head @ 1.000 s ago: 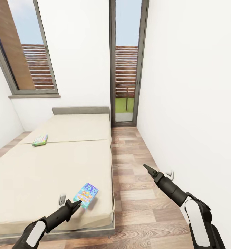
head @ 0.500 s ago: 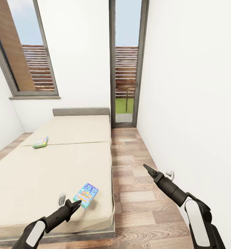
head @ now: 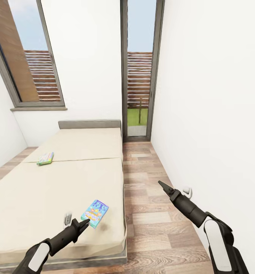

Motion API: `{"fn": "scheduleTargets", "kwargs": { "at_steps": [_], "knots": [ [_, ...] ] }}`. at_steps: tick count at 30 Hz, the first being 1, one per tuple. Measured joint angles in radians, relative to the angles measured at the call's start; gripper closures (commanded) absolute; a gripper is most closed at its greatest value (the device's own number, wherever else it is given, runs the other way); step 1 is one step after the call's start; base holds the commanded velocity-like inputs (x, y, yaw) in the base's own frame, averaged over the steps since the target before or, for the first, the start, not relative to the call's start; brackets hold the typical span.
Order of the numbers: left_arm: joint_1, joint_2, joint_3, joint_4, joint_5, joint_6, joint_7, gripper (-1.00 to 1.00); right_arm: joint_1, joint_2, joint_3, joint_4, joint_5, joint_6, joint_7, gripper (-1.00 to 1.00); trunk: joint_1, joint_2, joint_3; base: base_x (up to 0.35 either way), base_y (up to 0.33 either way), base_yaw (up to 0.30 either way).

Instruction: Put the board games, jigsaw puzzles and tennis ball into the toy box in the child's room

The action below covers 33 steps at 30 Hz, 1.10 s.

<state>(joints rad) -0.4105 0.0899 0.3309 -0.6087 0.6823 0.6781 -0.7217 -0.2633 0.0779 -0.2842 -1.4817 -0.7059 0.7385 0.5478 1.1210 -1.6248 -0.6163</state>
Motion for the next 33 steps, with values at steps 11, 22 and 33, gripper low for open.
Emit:
{"fn": "scheduleTargets", "kwargs": {
  "at_steps": [11,22,33],
  "knots": [
    [0.000,0.022,0.000,-0.058,0.004,0.106,-0.023,1.00,0.000,0.001,0.002,0.000,0.003,0.000,-0.006,-1.00,-0.042,0.077,0.035,0.000,0.000,0.000],
    [0.022,0.038,0.024,-0.113,0.006,0.191,-0.044,1.00,0.022,0.007,-0.018,0.014,0.018,-0.023,-0.024,-1.00,-0.069,0.126,0.056,0.000,0.000,0.000],
    [0.030,0.079,0.033,-0.118,0.009,0.193,-0.092,1.00,0.084,0.000,-0.050,0.063,0.015,-0.020,-0.017,-1.00,-0.069,0.126,0.056,0.000,0.000,0.000]
  ]
}}
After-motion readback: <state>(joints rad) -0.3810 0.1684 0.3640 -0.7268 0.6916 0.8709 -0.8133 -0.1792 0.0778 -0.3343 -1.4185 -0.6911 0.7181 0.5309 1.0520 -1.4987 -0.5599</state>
